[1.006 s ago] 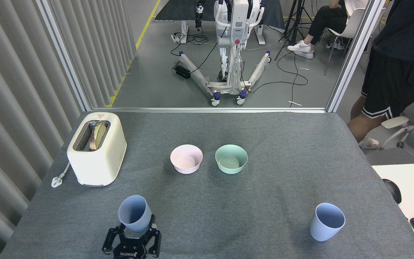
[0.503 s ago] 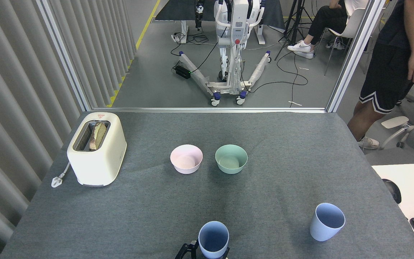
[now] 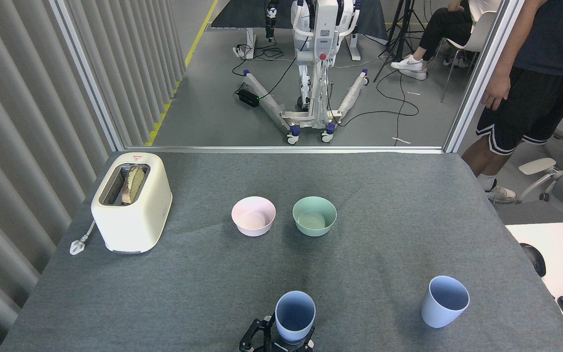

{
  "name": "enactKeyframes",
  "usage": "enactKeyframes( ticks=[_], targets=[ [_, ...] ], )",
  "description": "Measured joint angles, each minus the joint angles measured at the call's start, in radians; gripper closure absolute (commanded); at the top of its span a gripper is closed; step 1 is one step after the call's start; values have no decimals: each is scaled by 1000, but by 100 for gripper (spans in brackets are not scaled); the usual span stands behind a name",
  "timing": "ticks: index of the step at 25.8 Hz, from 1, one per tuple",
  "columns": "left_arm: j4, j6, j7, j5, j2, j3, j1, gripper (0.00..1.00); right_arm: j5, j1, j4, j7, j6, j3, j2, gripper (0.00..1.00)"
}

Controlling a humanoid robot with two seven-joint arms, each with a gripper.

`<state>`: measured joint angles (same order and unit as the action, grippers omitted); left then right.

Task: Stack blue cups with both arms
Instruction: 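Release the blue cup and withdraw the left gripper toward the robot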

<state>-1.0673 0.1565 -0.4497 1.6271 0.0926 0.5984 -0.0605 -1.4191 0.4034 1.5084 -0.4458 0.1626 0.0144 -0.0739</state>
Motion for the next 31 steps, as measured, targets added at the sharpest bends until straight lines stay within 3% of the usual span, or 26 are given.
enactKeyframes(
  ticks=[1, 14, 31],
  targets=[
    [0, 0, 0, -1, -1, -1, 0, 0, 0, 0, 0, 0, 0, 0, 0, 0],
    [-68, -13, 1, -135, -25, -4, 31, 0, 0, -1, -2, 2, 0, -2, 2, 0],
    [-272, -15, -1, -142, -132, -10, 189, 0, 0, -1, -10, 0, -1, -3, 3, 0]
  ],
)
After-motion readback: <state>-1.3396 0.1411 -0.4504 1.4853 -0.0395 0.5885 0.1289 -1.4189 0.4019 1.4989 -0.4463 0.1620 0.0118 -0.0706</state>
